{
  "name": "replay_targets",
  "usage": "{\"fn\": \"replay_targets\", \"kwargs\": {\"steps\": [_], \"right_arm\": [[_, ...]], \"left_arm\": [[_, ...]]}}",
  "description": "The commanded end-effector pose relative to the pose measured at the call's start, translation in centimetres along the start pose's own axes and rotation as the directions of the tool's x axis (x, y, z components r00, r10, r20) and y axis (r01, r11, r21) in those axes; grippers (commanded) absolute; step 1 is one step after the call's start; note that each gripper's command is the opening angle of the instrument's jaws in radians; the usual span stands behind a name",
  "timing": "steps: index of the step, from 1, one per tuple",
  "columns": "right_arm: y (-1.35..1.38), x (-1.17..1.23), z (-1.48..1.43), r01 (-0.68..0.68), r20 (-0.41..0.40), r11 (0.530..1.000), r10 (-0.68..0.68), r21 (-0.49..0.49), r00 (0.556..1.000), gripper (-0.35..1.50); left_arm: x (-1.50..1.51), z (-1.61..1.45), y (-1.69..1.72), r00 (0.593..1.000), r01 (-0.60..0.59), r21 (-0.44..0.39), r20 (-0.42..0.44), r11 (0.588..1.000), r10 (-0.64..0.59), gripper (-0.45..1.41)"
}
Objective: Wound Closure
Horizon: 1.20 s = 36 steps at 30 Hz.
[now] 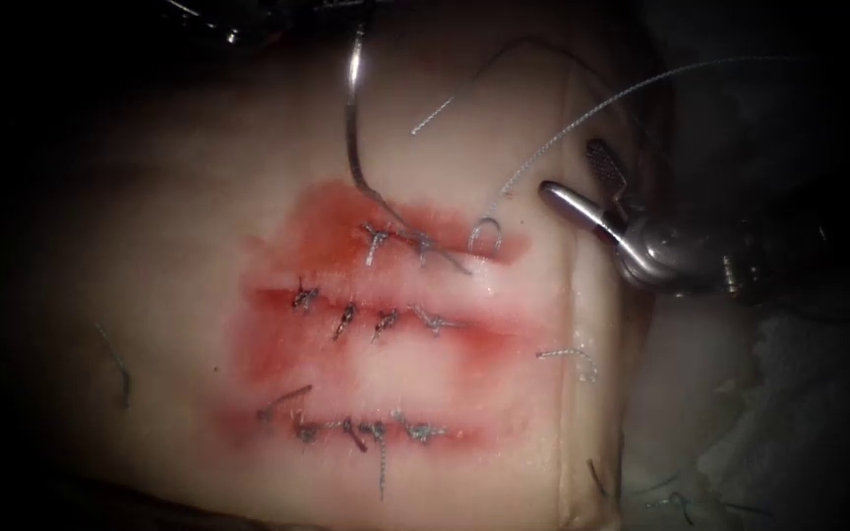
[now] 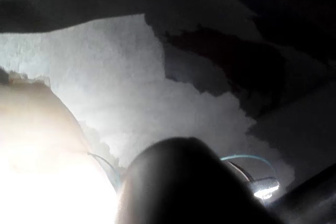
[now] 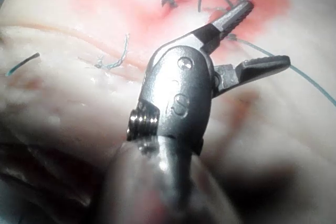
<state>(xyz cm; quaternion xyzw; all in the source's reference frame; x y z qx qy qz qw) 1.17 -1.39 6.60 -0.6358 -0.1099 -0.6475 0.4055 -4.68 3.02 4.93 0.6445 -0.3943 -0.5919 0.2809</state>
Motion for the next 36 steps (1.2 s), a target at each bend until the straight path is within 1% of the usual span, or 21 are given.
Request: {"fn": "replay_targets", "kwargs": {"steps": [1,3,6,7,9,10,12,13,14,15,16,17,18,20,21,23,26,28,32,34,36], "right_arm": [[0.1,0.03,0.12,-0.001,0.011,1.0,0.001,-0.023,1.0,0.81],[0.14,-0.01,0.19,-0.004,0.027,0.998,0.006,-0.059,1.0,0.81],[0.17,-0.1,0.31,-0.014,0.059,0.993,0.021,-0.121,0.998,0.81],[0.18,-0.13,0.35,-0.018,0.073,0.989,0.029,-0.149,0.997,0.81],[0.19,-0.15,0.42,-0.019,0.084,0.981,0.035,-0.194,0.996,0.71],[0.2,-0.15,0.48,-0.017,0.084,0.969,0.039,-0.247,0.996,0.56],[0.19,-0.12,0.55,-0.031,0.065,0.942,0.056,-0.333,0.996,0.44],[0.14,-0.08,0.61,-0.037,0.054,0.906,0.066,-0.422,0.996,0.19],[0.09,-0.07,0.65,-0.047,0.043,0.878,0.076,-0.477,0.996,0.0],[0.05,-0.08,0.69,-0.07,0.026,0.859,0.096,-0.508,0.995,-0.06],[0.01,-0.09,0.73,-0.061,-0.001,0.853,0.07,-0.518,0.998,-0.2],[-0.05,-0.1,0.77,-0.021,-0.053,0.86,-0.007,-0.51,0.999,-0.35],[-0.09,-0.11,0.8,0.019,-0.088,0.866,-0.073,-0.499,0.993,-0.35],[-0.18,-0.1,0.83,0.057,-0.145,0.853,-0.154,-0.519,0.977,-0.35],[-0.22,-0.08,0.84,0.051,-0.171,0.841,-0.168,-0.538,0.971,-0.35],[-0.25,-0.03,0.85,0.052,-0.181,0.837,-0.178,-0.545,0.967,-0.35],[-0.26,0.03,0.89,0.055,-0.182,0.836,-0.182,-0.546,0.966,-0.35],[-0.26,0.05,0.92,0.056,-0.179,0.834,-0.182,-0.549,0.967,-0.35],[-0.3,0.04,0.86,0.059,-0.185,0.84,-0.186,-0.539,0.965,-0.35],[-0.28,0.06,0.87,0.051,-0.194,0.824,-0.192,-0.564,0.962,-0.35],[-0.21,0.16,0.93,0.045,-0.191,0.796,-0.199,-0.604,0.961,-0.35]], "left_arm": [[-0.09,0.04,-0.19,0.999,-0.052,0.008,0.007,0.999,0.052,-0.45],[-0.09,0.01,-0.44,0.995,-0.102,0.015,0.012,0.995,0.102,-0.45],[-0.04,-0.01,-0.78,0.974,-0.226,0.025,0.02,0.974,0.225,-0.45],[-0.02,-0.01,-0.87,0.963,-0.269,0.027,0.023,0.963,0.269,-0.45],[0.03,-0.01,-1.03,0.911,-0.412,0.041,0.016,0.91,0.412,-0.45],[0.09,-0.01,-1.09,0.796,-0.604,0.069,0.005,0.794,0.605,-0.45],[0.14,-0.01,-1.08,0.662,-0.744,0.113,-0.005,0.658,0.75,-0.45],[0.19,-0.02,-0.99,0.461,-0.87,0.197,-0.003,0.452,0.887,-0.45],[0.21,-0.01,-0.95,0.399,-0.894,0.225,0.003,0.389,0.917,-0.45],[0.25,-0.02,-0.88,0.342,-0.913,0.225,-0.032,0.34,0.939,-0.45],[0.28,-0.01,-0.81,0.327,-0.916,0.224,-0.059,0.332,0.943,-0.45],[0.32,0.0,-0.74,0.316,-0.917,0.23,-0.077,0.325,0.946,-0.45],[0.37,0.02,-0.64,0.301,-0.918,0.24,-0.098,0.316,0.949,-0.45],[0.44,0.07,-0.47,0.286,-0.92,0.247,-0.104,0.304,0.952,-0.45],[0.47,0.1,-0.4,0.28,-0.92,0.253,-0.107,0.299,0.954,-0.45],[0.51,0.17,-0.25,0.268,-0.918,0.27,-0.113,0.289,0.957,-0.45],[0.53,0.23,-0.14,0.308,-0.9,0.281,-0.133,0.334,0.942,-0.45],[0.54,0.25,-0.12,0.31,-0.896,0.288,-0.137,0.338,0.941,-0.45],[0.51,0.19,-0.26,0.351,-0.875,0.304,-0.139,0.377,0.926,-0.45],[0.5,0.18,-0.3,0.362,-0.875,0.3,-0.12,0.381,0.924,-0.45],[0.48,0.2,-0.33,0.37,-0.874,0.299,-0.105,0.384,0.923,-0.45]]}}
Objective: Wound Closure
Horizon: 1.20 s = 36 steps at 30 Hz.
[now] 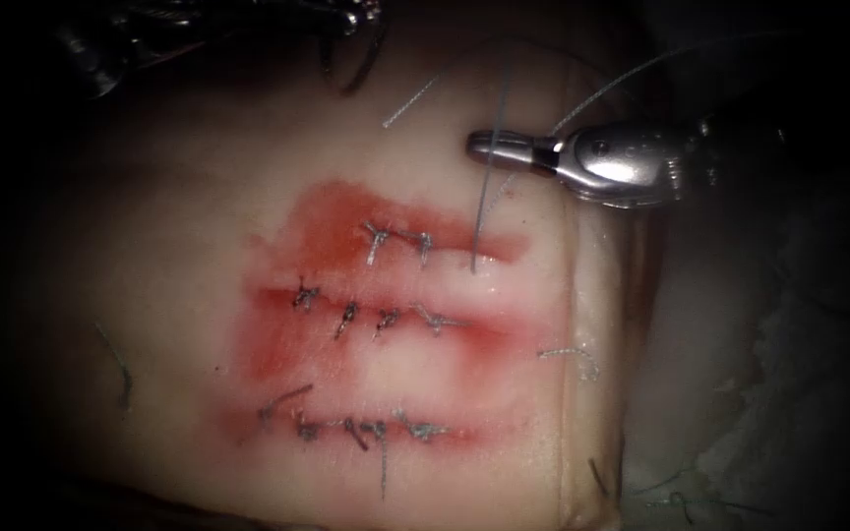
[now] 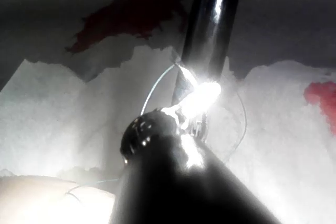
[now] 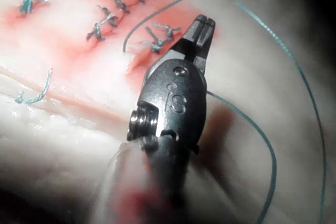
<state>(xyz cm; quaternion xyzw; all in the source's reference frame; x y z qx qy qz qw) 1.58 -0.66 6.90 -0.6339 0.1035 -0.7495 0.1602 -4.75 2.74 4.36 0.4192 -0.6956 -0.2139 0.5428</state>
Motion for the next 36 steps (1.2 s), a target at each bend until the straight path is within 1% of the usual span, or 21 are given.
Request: {"fn": "replay_targets", "kwargs": {"steps": [1,4,5,6,8,9,12,15,18,19,20,23,24,26,28,30,34,36], "right_arm": [[0.06,0.12,0.24,0.005,0.006,0.999,-0.005,-0.043,1.0,-0.35],[0.29,0.32,0.46,-0.073,0.008,0.987,0.075,-0.145,0.997,-0.35],[0.42,0.39,0.54,-0.106,0.004,0.976,0.109,-0.189,0.994,-0.35],[0.63,0.44,0.63,-0.144,-0.013,0.957,0.145,-0.253,0.989,-0.35],[0.86,0.42,0.69,-0.185,-0.037,0.927,0.183,-0.325,0.982,-0.35],[1.07,0.35,0.72,-0.223,-0.064,0.894,0.216,-0.388,0.974,-0.35],[1.35,0.32,0.68,-0.273,-0.106,0.847,0.253,-0.456,0.962,-0.35],[1.68,0.43,0.59,-0.341,-0.168,0.789,0.297,-0.511,0.94,-0.35],[2.01,0.61,0.38,-0.408,-0.247,0.74,0.324,-0.535,0.913,-0.35],[2.13,0.67,0.28,-0.439,-0.288,0.721,0.333,-0.536,0.898,-0.35],[2.21,0.72,0.2,-0.456,-0.312,0.709,0.335,-0.538,0.889,-0.35],[2.43,0.81,-0.1,-0.534,-0.41,0.658,0.352,-0.531,0.841,-0.35],[2.49,0.82,-0.21,-0.551,-0.431,0.645,0.354,-0.53,0.83,-0.35],[2.6,0.81,-0.43,-0.593,-0.48,0.627,0.367,-0.505,0.797,-0.35],[2.67,0.8,-0.6,-0.608,-0.5,0.613,0.367,-0.504,0.784,-0.35],[2.73,0.75,-0.79,-0.644,-0.534,0.585,0.381,-0.493,0.755,-0.35],[2.85,0.59,-1.18,-0.69,-0.589,0.552,0.386,-0.469,0.71,-0.35],[2.89,0.48,-1.41,-0.716,-0.61,0.525,0.4,-0.459,0.684,-0.35]], "left_arm": [[-0.06,0.05,0.09,1.0,-0.006,-0.005,0.007,1.0,0.006,-0.45],[-0.02,0.03,0.16,1.0,-0.011,-0.008,0.004,1.0,0.011,-0.45],[0.02,-0.02,0.21,1.0,-0.014,-0.011,0.002,1.0,0.014,-0.45],[0.08,-0.11,0.28,1.0,-0.02,-0.023,0.0,1.0,0.02,-0.45],[0.16,-0.26,0.39,1.0,-0.029,-0.045,0.001,0.999,0.029,-0.45],[0.21,-0.45,0.52,0.999,-0.041,-0.074,-0.02,0.996,0.039,-0.45],[0.18,-0.75,0.67,0.999,-0.048,-0.12,-0.023,0.992,0.046,-0.45],[0.05,-1.14,0.81,0.998,-0.055,-0.166,-0.014,0.985,0.054,-0.45],[-0.08,-1.58,0.91,0.997,-0.071,-0.202,0.018,0.977,0.076,-0.45],[-0.12,-1.71,0.94,0.997,-0.07,-0.211,0.028,0.975,0.078,-0.45],[-0.17,-1.89,0.98,0.995,-0.075,-0.227,0.04,0.971,0.086,-0.45],[-0.31,-2.34,1.05,0.993,-0.085,-0.266,0.061,0.96,0.105,-0.45],[-0.35,-2.48,1.06,0.992,-0.085,-0.28,0.063,0.956,0.107,-0.45],[-0.45,-2.79,1.07,0.991,-0.091,-0.31,0.063,0.946,0.116,-0.45],[-0.54,-3.05,1.07,0.991,-0.09,-0.332,0.064,0.939,0.118,-0.45],[-0.63,-3.33,1.07,0.991,-0.09,-0.354,0.064,0.931,0.12,-0.45],[-0.75,-3.84,1.01,0.99,-0.089,-0.395,0.064,0.914,0.124,-0.45],[-0.79,-4.08,0.96,0.99,-0.087,-0.416,0.064,0.905,0.125,-0.45]]}}
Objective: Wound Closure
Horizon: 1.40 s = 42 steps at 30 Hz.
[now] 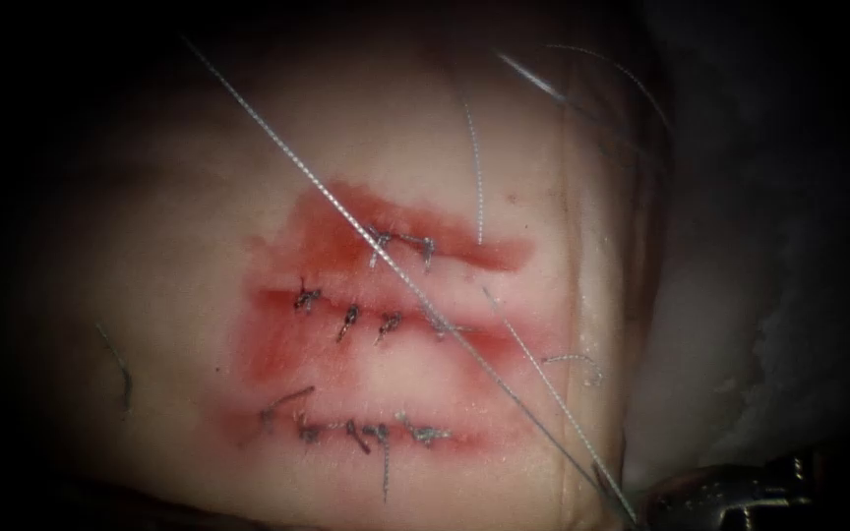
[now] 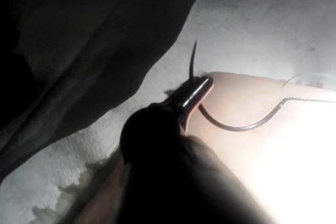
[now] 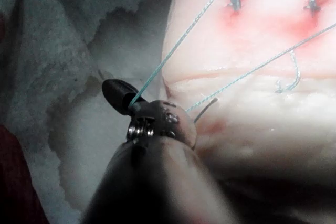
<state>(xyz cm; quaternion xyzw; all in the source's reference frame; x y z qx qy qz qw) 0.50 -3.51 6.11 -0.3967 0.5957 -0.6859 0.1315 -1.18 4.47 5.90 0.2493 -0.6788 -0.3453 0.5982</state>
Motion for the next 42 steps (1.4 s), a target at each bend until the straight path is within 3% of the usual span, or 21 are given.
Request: {"fn": "replay_targets", "kwargs": {"steps": [1,5,8,10,14,15,16,17,18,19,20,22,23,25,26,28,29,33,37,42], "right_arm": [[0.26,0.16,-0.13,-0.047,-0.001,0.999,0.047,-0.014,0.999,-0.35],[0.48,0.35,-0.42,-0.103,-0.009,0.994,0.103,-0.032,0.995,-0.35],[0.59,0.58,-0.68,-0.134,-0.03,0.991,0.133,-0.02,0.991,-0.35],[0.58,0.53,-0.76,-0.142,-0.009,0.989,0.142,0.04,0.99,-0.35],[0.48,0.09,-0.86,-0.124,0.17,0.978,0.095,0.166,0.981,-0.21],[0.45,-0.11,-0.91,-0.11,0.216,0.972,0.065,0.207,0.974,0.12],[0.43,-0.26,-0.95,-0.112,0.253,0.965,0.05,0.236,0.966,0.22],[0.42,-0.4,-1.0,-0.11,0.286,0.956,0.029,0.271,0.958,0.17],[0.42,-0.58,-1.08,-0.093,0.325,0.943,-0.017,0.321,0.946,0.41],[0.42,-0.72,-1.14,-0.078,0.348,0.932,-0.054,0.355,0.936,0.78],[0.42,-0.85,-1.21,-0.076,0.368,0.92,-0.077,0.385,0.927,0.91],[0.41,-1.18,-1.38,-0.102,0.413,0.893,-0.099,0.437,0.905,0.91],[0.4,-1.43,-1.5,-0.171,0.479,0.863,-0.092,0.476,0.873,0.81],[0.36,-1.65,-1.59,-0.282,0.569,0.818,-0.066,0.501,0.82,0.74],[0.29,-1.74,-1.56,-0.556,0.764,0.752,0.109,0.355,0.636,0.78],[0.2,-1.72,-1.44,-0.729,0.863,0.664,0.26,0.165,0.432,0.93],[0.13,-1.64,-1.33,-0.778,0.87,0.623,0.34,0.077,0.358,0.93],[-0.25,-1.34,-0.93,-0.769,0.773,0.638,0.466,0.043,0.43,0.88],[-0.72,-1.36,-0.74,-0.821,0.763,0.568,0.557,-0.062,0.328,0.83],[-0.98,-1.45,-0.74,-0.848,0.756,0.512,0.608,-0.138,0.244,0.84]], "left_arm": [[-0.11,-0.15,0.13,1.0,-0.007,-0.027,0.005,1.0,0.007,-0.45],[-0.19,-0.4,0.22,1.0,-0.009,-0.073,0.01,0.997,0.01,-0.45],[-0.15,-0.41,0.21,1.0,0.0,-0.096,0.018,0.995,0.002,-0.45],[0.0,-0.29,0.1,0.997,0.077,-0.011,-0.004,0.997,-0.077,-0.45],[0.43,0.11,-0.18,0.993,0.101,0.112,-0.078,0.989,-0.093,-0.45],[0.53,0.24,-0.25,0.989,0.118,0.139,-0.101,0.983,-0.104,-0.45],[0.67,0.42,-0.35,0.985,0.134,0.171,-0.13,0.976,-0.113,-0.45],[0.77,0.55,-0.42,0.982,0.146,0.195,-0.147,0.97,-0.118,-0.45],[0.88,0.68,-0.51,0.979,0.157,0.215,-0.164,0.964,-0.123,-0.45],[1.01,0.82,-0.62,0.972,0.187,0.238,-0.185,0.953,-0.144,-0.45],[1.12,0.92,-0.71,0.964,0.221,0.255,-0.205,0.941,-0.171,-0.45],[1.4,1.05,-0.95,0.95,0.264,0.29,-0.242,0.92,-0.197,-0.45],[1.64,1.08,-1.16,0.941,0.287,0.307,-0.267,0.907,-0.207,-0.45],[1.9,1.08,-1.38,0.938,0.29,0.302,-0.277,0.908,-0.208,-0.45],[2.12,1.07,-1.54,0.939,0.3,0.289,-0.256,0.909,-0.229,-0.45],[2.32,1.08,-1.68,0.944,0.293,0.281,-0.235,0.914,-0.231,-0.45],[2.39,1.09,-1.72,0.944,0.295,0.279,-0.237,0.914,-0.232,-0.45],[2.6,1.27,-1.79,0.943,0.296,0.264,-0.232,0.918,-0.237,-0.45],[2.68,1.42,-1.74,0.939,0.31,0.274,-0.241,0.911,-0.247,-0.45],[2.76,1.42,-1.75,0.934,0.322,0.274,-0.25,0.906,-0.256,-0.45]]}}
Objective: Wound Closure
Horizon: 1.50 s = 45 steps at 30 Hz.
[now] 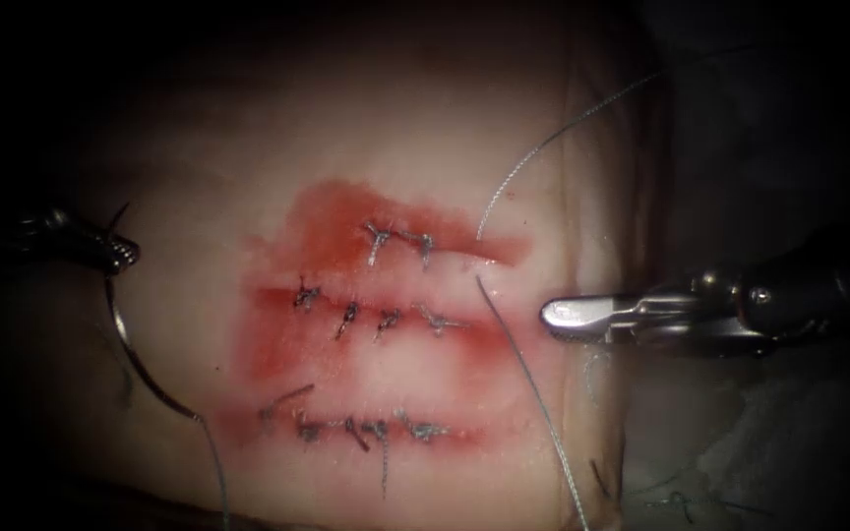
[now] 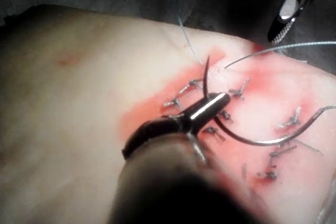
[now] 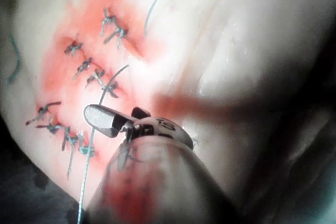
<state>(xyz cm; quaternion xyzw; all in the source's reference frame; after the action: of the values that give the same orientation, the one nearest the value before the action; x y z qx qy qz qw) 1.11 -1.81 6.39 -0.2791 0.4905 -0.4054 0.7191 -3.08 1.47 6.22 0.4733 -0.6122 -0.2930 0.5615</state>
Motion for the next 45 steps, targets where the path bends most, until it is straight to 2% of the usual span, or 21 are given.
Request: {"fn": "replay_targets", "kwargs": {"steps": [1,8,12,17,21,24,25,26,27,28,32,37,40,45], "right_arm": [[-0.03,-0.08,0.15,-0.007,-0.018,1.0,0.007,-0.004,1.0,0.84],[-0.14,-0.2,0.31,-0.04,-0.056,0.999,0.04,0.003,0.998,0.84],[-0.22,-0.16,0.39,-0.043,-0.102,0.999,0.044,0.008,0.994,0.84],[-0.17,-0.11,0.54,-0.038,-0.135,0.999,0.04,0.015,0.99,0.81],[-0.17,-0.11,0.65,-0.03,-0.126,0.999,0.031,0.014,0.991,0.81],[-0.21,-0.1,0.68,-0.025,-0.125,1.0,0.027,0.017,0.992,0.69],[-0.23,-0.1,0.69,-0.023,-0.125,1.0,0.025,0.018,0.992,0.54],[-0.25,-0.1,0.7,-0.021,-0.122,1.0,0.023,0.017,0.992,0.21],[-0.25,-0.11,0.68,-0.021,-0.123,1.0,0.023,0.017,0.992,-0.01],[-0.27,-0.11,0.63,-0.02,-0.128,1.0,0.022,0.014,0.991,-0.35],[-0.34,-0.07,0.36,0.011,-0.162,0.997,0.003,0.082,0.987,-0.35],[-0.59,-0.02,-0.23,0.066,-0.213,0.986,-0.033,0.15,0.977,-0.35],[-0.81,-0.05,-0.67,0.102,-0.219,0.974,-0.057,0.2,0.974,-0.35],[-1.05,-0.16,-1.59,0.145,-0.21,0.959,-0.094,0.245,0.973,-0.35]], "left_arm": [[-0.02,0.05,0.08,1.0,0.002,0.005,0.002,1.0,-0.002,-0.45],[0.12,0.14,0.16,1.0,0.009,0.019,-0.017,1.0,-0.009,-0.45],[0.13,0.17,0.17,1.0,0.015,0.024,-0.022,1.0,-0.014,-0.45],[0.13,0.17,0.17,0.999,0.021,0.028,-0.026,0.999,-0.021,-0.45],[0.14,0.18,0.17,0.999,0.022,0.032,-0.029,0.999,-0.021,-0.45],[0.14,0.18,0.17,0.999,0.028,0.035,-0.033,0.999,-0.027,-0.45],[0.15,0.18,0.17,0.999,0.028,0.036,-0.034,0.999,-0.027,-0.45],[0.16,0.19,0.17,0.999,0.033,0.038,-0.036,0.999,-0.032,-0.45],[0.16,0.19,0.18,0.999,0.033,0.039,-0.037,0.999,-0.032,-0.45],[0.18,0.2,0.18,0.999,0.039,0.041,-0.04,0.998,-0.037,-0.45],[0.18,0.2,0.17,0.998,0.04,0.046,-0.044,0.998,-0.038,-0.45],[0.18,0.19,0.16,0.998,0.04,0.05,-0.047,0.998,-0.038,-0.45],[0.18,0.19,0.17,0.997,0.039,0.034,-0.069,0.999,-0.036,-0.45],[0.18,0.21,0.18,0.997,0.038,0.033,-0.068,0.999,-0.036,-0.45]]}}
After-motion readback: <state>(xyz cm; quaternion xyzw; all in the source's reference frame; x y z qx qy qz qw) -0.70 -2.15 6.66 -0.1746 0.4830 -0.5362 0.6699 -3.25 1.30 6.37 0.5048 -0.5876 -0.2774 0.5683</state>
